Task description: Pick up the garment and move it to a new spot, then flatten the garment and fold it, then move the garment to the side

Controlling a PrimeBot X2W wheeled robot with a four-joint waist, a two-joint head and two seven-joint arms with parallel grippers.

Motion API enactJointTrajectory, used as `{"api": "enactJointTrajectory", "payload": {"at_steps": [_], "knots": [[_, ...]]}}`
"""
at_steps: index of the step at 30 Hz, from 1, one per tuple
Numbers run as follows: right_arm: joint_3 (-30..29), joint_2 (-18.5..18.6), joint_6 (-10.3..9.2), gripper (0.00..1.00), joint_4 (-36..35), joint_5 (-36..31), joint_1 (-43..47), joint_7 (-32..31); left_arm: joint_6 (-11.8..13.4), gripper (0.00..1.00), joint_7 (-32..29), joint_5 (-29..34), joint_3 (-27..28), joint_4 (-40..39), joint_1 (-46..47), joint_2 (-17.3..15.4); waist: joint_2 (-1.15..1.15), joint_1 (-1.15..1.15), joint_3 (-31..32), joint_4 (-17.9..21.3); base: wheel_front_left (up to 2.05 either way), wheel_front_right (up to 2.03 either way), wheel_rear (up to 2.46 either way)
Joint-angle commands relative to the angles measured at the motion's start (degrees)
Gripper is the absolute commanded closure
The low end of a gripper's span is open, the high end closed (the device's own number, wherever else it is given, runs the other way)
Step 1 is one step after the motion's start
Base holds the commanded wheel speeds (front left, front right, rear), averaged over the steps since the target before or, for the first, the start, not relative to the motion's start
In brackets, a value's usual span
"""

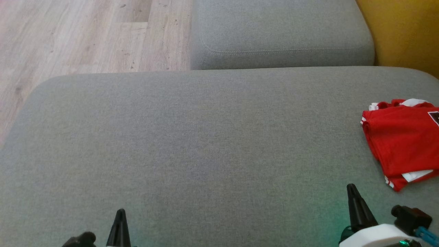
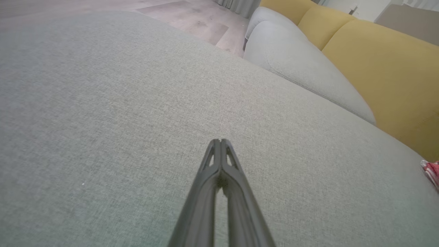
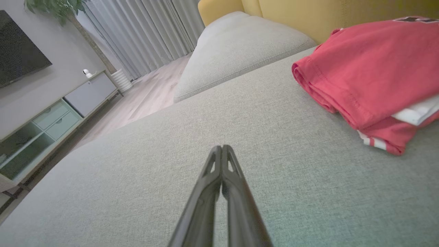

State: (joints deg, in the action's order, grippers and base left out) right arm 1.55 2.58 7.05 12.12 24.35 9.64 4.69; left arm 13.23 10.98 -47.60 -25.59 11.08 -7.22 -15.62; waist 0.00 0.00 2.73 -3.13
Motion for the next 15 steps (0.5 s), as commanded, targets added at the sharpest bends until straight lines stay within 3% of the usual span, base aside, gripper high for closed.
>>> {"api": "enactJointTrajectory", "payload": {"at_steps": [1,15], "knots": [[-0.12,0.79,0.09,1.00,-1.47,2.03,-3.30,-0.17,-0.73,1.00,-0.36,-1.17,2.00,-1.15,2.68,0.08,0.00,0.00,-0.04,0.05,0.00,0.00,0.00],[-0.73,1.12,0.14,1.00,-1.01,12.20,-5.11,-1.34,-3.69,1.00,-2.70,-7.76,6.22,-0.54,4.27,1.77,0.00,0.00,-0.47,0.50,0.00,0.00,0.00]]}}
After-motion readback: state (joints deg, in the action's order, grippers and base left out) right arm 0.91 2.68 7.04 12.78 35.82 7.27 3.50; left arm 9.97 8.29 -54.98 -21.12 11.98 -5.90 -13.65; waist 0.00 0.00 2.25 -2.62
